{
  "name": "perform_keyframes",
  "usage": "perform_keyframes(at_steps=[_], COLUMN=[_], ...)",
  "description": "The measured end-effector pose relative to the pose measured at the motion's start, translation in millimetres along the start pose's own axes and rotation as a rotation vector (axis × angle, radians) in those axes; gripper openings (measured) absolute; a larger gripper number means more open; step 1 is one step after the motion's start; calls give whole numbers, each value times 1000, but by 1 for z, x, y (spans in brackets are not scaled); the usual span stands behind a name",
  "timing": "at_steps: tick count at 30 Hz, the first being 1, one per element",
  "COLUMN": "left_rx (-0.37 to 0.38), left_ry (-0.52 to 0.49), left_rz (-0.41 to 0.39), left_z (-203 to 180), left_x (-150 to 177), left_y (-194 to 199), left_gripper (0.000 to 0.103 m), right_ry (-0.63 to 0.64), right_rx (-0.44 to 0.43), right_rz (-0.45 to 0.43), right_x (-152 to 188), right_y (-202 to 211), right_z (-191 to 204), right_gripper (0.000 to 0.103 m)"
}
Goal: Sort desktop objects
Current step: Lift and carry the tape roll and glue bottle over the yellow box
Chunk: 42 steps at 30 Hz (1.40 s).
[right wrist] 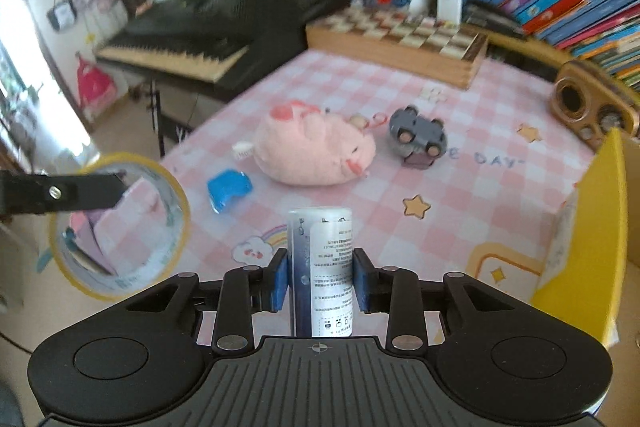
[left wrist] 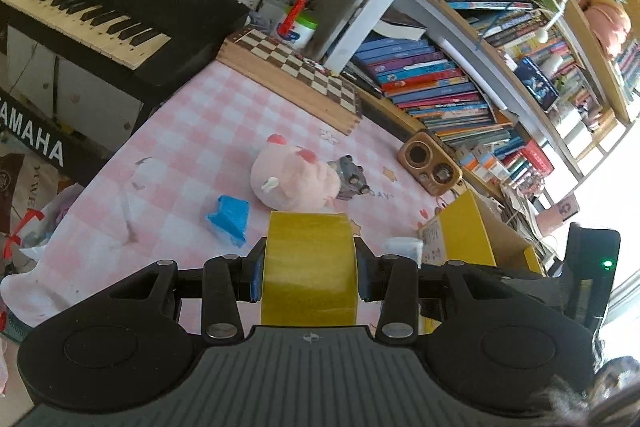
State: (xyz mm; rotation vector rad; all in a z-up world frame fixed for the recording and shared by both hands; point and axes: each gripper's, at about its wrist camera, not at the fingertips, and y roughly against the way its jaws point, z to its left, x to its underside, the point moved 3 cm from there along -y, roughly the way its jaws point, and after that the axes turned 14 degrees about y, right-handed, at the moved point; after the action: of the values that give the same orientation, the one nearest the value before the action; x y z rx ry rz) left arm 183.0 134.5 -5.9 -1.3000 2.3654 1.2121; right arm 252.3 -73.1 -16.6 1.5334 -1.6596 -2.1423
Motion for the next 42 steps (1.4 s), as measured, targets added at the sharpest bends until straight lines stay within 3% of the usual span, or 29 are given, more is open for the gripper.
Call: perform_keyframes(at_steps=[6, 20, 31, 42], left_rx=[37, 108, 156, 236], left_ry=[-33, -98, -199, -284], left_rz=[-11, 20, 129, 255], left_z=[-9, -15, -22, -39], left_x=[12, 48, 89, 132], left_y=[19, 75, 93, 90], left_gripper=[38, 38, 38, 38], right_ry=[-28, -112, -192, -302], right_rx=[47, 89, 157, 259], right_rz=[-69, -99, -76, -24], right_x=[5, 52, 106, 153], right_y=[37, 99, 137, 164], right_z=[12, 61, 100, 114], right_gripper=[33, 33, 33, 33])
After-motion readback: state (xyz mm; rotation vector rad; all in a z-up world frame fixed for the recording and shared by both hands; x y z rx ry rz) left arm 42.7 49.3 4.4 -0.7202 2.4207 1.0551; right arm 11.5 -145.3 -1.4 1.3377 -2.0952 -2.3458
